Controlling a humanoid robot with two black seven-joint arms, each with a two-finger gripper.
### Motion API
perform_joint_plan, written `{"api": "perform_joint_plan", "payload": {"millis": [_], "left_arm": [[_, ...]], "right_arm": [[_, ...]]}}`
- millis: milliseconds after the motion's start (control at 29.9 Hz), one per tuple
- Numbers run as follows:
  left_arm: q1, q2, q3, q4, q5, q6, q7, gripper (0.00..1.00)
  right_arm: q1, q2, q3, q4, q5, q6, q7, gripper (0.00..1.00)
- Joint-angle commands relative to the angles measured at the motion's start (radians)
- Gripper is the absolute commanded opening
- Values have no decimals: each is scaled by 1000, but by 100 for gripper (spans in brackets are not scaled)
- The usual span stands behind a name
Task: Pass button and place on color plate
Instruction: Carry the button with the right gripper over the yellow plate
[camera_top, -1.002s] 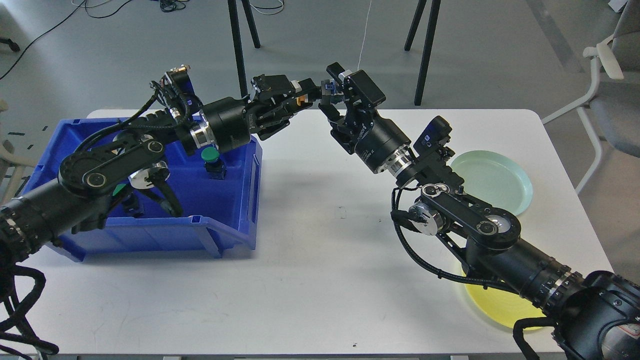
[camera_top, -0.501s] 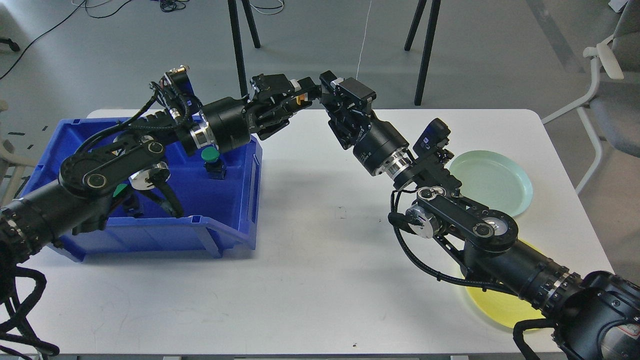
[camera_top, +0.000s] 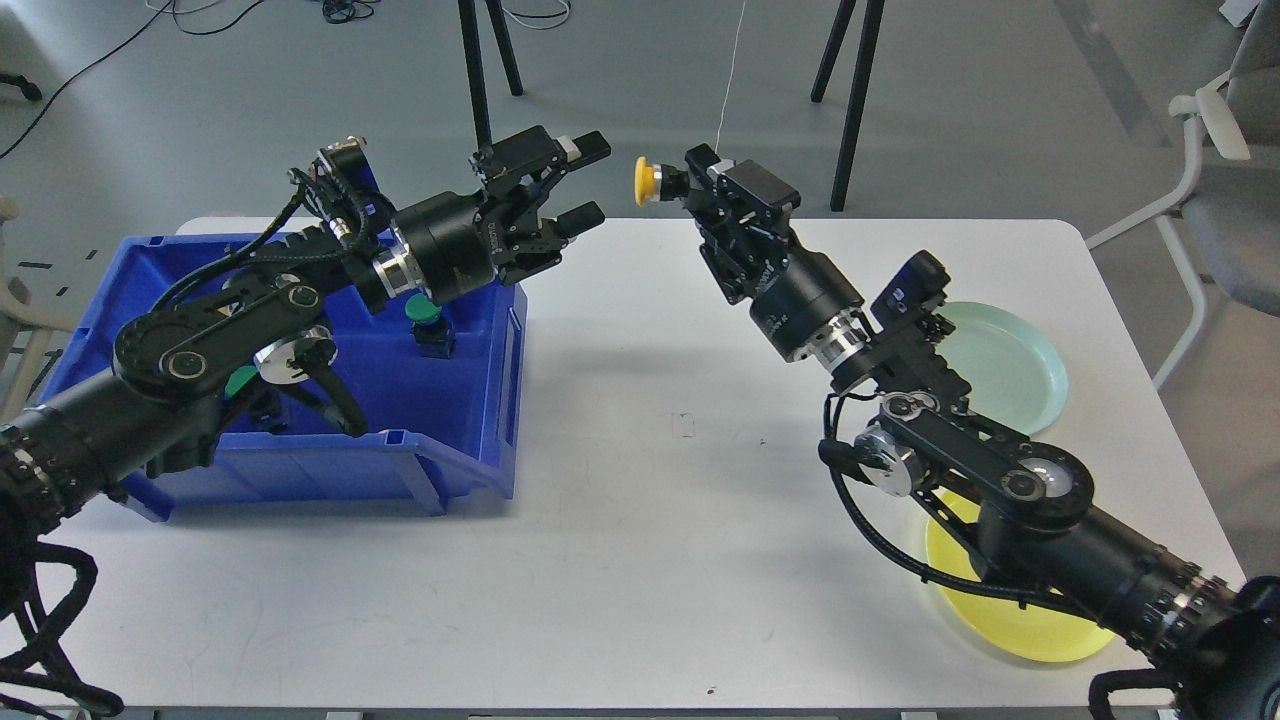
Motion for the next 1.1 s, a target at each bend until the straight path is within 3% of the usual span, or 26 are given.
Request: {"api": "perform_joint_plan", "payload": {"millis": [0, 134, 267, 467, 668, 835, 968, 1069], "left_arm": [[3, -3, -1, 0, 0, 0, 0, 92], [4, -11, -1, 3, 0, 0, 0, 92], [4, -12, -1, 5, 0, 0, 0, 92], [4, -12, -1, 5, 0, 0, 0, 92], [6, -12, -1, 3, 0, 0, 0, 92], [9, -14, -1, 5, -1, 0, 0, 92], [12, -14, -3, 3, -1, 0, 0, 92], [10, -14, -3, 5, -1, 0, 0, 92]], "right_arm": [[-179, -217, 58, 242, 1, -75, 0, 0], [-487, -494, 218, 504, 2, -98, 0, 0], [-790, -658, 364, 582, -5, -102, 0, 0], [-940, -727, 372, 544, -60, -181, 0, 0], [-934, -721, 255, 481, -150, -210, 0, 1], [-942, -717, 181, 448, -145, -256, 0, 18], [-947, -698, 164, 444, -136, -292, 0, 40], [-945, -663, 168, 444, -134, -293, 0, 64]]}}
